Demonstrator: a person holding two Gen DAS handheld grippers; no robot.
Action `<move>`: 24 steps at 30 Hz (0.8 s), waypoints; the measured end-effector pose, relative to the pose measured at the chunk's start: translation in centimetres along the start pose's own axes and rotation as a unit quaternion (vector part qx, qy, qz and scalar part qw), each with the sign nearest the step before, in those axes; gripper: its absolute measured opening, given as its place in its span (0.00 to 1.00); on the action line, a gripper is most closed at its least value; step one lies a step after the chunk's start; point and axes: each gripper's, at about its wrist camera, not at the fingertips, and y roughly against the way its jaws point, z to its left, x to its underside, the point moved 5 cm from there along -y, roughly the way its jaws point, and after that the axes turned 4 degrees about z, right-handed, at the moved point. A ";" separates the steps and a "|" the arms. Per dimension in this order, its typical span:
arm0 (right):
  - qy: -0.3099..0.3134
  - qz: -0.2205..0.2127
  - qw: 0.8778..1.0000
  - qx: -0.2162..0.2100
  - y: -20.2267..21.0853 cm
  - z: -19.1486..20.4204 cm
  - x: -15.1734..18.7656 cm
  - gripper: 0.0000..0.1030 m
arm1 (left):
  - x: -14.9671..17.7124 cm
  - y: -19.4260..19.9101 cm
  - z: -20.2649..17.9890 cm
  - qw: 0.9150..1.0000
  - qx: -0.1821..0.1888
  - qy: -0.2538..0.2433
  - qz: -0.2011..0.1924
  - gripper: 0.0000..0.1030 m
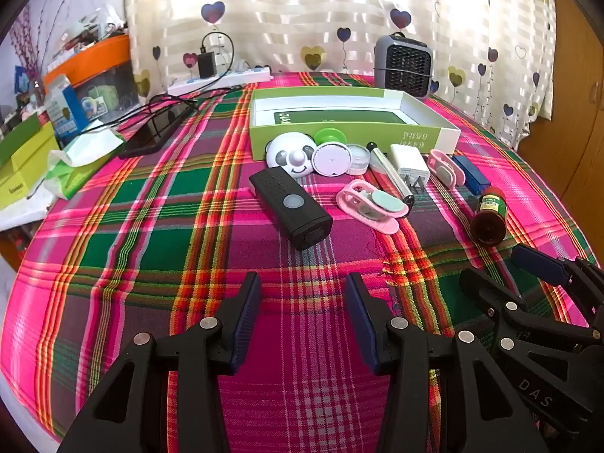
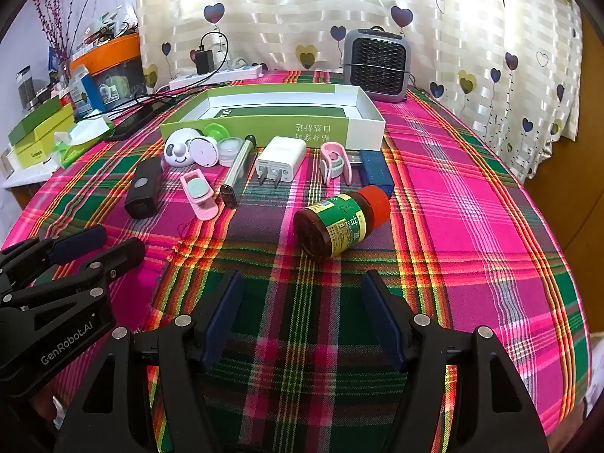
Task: Organize rigid objects
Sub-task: 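Move the left tool to the black device while the right tool approaches the brown jar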
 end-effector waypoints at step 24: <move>-0.068 -0.012 0.997 -0.036 0.7 -2.0 -2.1 0.64 | -0.2 0.1 0.7 0.998 0.061 -0.006 0.015 0.44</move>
